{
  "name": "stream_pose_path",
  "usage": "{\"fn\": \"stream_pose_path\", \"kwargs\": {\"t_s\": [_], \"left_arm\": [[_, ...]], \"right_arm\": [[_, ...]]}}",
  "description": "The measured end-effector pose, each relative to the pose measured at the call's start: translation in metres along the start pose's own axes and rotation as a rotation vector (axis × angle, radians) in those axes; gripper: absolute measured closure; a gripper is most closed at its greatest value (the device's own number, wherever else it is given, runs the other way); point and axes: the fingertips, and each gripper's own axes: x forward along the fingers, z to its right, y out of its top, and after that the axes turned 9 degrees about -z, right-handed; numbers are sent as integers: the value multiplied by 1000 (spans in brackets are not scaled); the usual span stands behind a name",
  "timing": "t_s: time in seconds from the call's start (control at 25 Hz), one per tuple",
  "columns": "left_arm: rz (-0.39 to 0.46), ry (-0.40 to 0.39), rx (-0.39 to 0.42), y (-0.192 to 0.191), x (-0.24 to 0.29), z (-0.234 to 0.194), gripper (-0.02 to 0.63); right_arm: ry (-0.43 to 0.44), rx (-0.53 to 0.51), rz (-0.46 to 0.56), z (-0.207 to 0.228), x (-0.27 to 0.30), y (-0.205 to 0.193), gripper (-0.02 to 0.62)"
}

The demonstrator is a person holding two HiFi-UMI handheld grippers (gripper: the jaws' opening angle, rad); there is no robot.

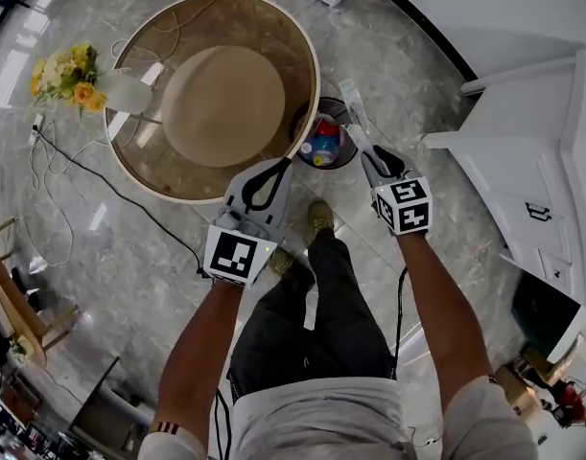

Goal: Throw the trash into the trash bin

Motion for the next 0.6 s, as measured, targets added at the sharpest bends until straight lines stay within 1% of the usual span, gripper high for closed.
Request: {"fn": "stream_pose_path", "kwargs": {"t_s": [0.16,0.44,0.6], "left_arm": [[-5,12,-8,5,14,5,606],[6,52,-32,15,30,-3,606],[-6,73,-47,14,35,-11,606]], "right_arm": [[2,-11,-97,17,10,-19,486],[35,-131,-289,31,42,-43,483],[54,-186,-390,33,64,-50,482]]}}
